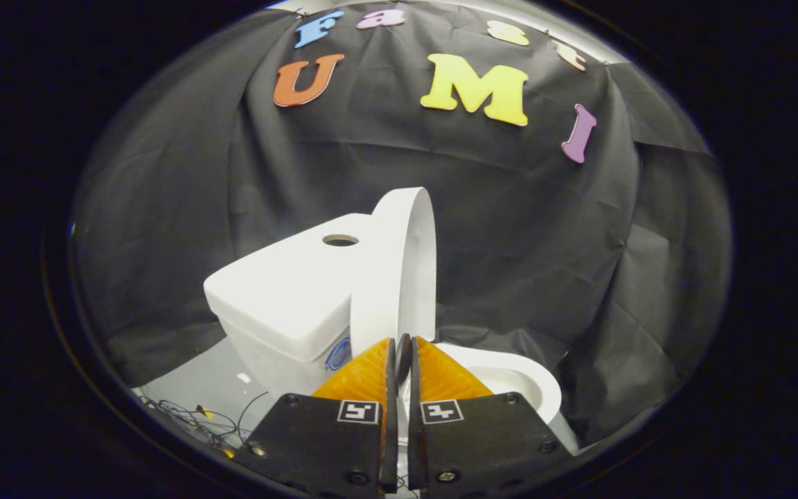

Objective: Open the toilet lid.

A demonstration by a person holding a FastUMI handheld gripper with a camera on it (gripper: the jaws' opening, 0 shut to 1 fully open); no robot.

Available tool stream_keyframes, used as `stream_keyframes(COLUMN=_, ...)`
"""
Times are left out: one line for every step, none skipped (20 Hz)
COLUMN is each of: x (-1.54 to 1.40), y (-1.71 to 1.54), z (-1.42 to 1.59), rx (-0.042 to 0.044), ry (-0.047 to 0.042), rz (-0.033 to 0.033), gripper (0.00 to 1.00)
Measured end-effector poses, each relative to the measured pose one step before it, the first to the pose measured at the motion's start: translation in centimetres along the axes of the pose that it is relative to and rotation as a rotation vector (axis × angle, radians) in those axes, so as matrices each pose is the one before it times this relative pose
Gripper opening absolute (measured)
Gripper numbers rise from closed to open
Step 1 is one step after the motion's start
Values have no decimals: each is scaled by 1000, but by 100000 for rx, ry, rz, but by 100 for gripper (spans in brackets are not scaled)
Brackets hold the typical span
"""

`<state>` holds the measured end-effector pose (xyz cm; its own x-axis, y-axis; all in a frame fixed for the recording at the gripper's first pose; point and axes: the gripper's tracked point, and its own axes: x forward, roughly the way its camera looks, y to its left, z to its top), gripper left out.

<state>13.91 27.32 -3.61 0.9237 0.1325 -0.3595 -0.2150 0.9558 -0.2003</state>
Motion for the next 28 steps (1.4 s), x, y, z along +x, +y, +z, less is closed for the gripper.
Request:
stream_keyframes(x=56, y=11, z=-1, rx=-208, ry=372, rz=14, gripper=9)
stream_keyframes(x=-65, y=-46, z=20, rx=-164, ry=462, rz=-27, gripper=9)
stream_keyframes(x=68, y=-2, z=-15, rx=-501, ry=434, rz=-369, gripper=9)
stream_keyframes(x=-3, y=-68, z=19, rx=-1156, ry=371, rz=-342, gripper=9)
stream_keyframes(x=-96, y=84, z=-107, rx=-1302, ry=421, rz=688, gripper=10)
stream_keyframes(x=-54, y=48, z=44, rx=-800, ry=-388, rz=955, gripper=11)
stream_keyframes(x=-92, y=33, z=-32, rx=-220, ry=-71, rz=2008, gripper=15)
stream_keyframes(x=-569, y=191, z=132, rx=1037, ry=-367, rz=2985, gripper=20)
stream_keyframes(x=-545, y=236, z=370, rx=998, ry=-1930, rz=3120, gripper=25)
stream_keyframes(x=-1071, y=253, z=914, rx=359, ry=-3794, rz=2727, gripper=32)
stream_keyframes(x=-1441, y=-103, z=1551, rx=-192, ry=-5299, rz=441, gripper=45)
stream_keyframes(x=-1315, y=-356, z=1551, rx=-1070, ry=-6663, rz=-207, gripper=57)
stream_keyframes(x=-1600, y=-425, z=1952, rx=-939, ry=-6639, rz=-82, gripper=69)
stream_keyframes(x=-1511, y=-459, z=1751, rx=-449, ry=-6215, rz=782, gripper=76)
stream_keyframes(x=-1400, y=-1096, z=1586, rx=872, ry=-6547, rz=-163, gripper=82)
stream_keyframes(x=-1456, y=-847, z=1203, rx=1679, ry=-5285, rz=451, gripper=88)
stream_keyframes(x=-1301, y=-1551, z=931, rx=2171, ry=-3901, rz=-1135, gripper=95)
stream_keyframes(x=-1436, y=-1724, z=587, rx=2790, ry=-3031, rz=-1803, gripper=100)
stream_keyframes(x=-1125, y=-1513, z=497, rx=2797, ry=-1770, rz=-1089, gripper=100)
stream_keyframes(x=-1151, y=-1703, z=220, rx=2499, ry=-954, rz=-1135, gripper=100)
stream_keyframes(x=-966, y=-2190, z=-74, rx=1755, ry=-806, rz=-1932, gripper=100)
stream_keyframes(x=-1180, y=-2243, z=-171, rx=631, ry=-561, rz=-2445, gripper=100)
stream_keyframes(x=-930, y=-2174, z=-473, rx=-182, ry=-917, rz=-2888, gripper=100)
stream_keyframes(x=-920, y=-2456, z=-506, rx=-861, ry=-532, rz=-3489, gripper=100)
stream_keyframes(x=-666, y=-2712, z=-1129, rx=-832, ry=218, rz=-4098, gripper=100)
stream_keyframes(x=-578, y=-2528, z=-1172, rx=-923, ry=783, rz=-3910, gripper=100)
stream_keyframes(x=-411, y=-2121, z=-1404, rx=-102, ry=1011, rz=-3672, gripper=100)
stream_keyframes(x=-155, y=-1796, z=-1434, rx=-86, ry=1787, rz=-2134, gripper=100)
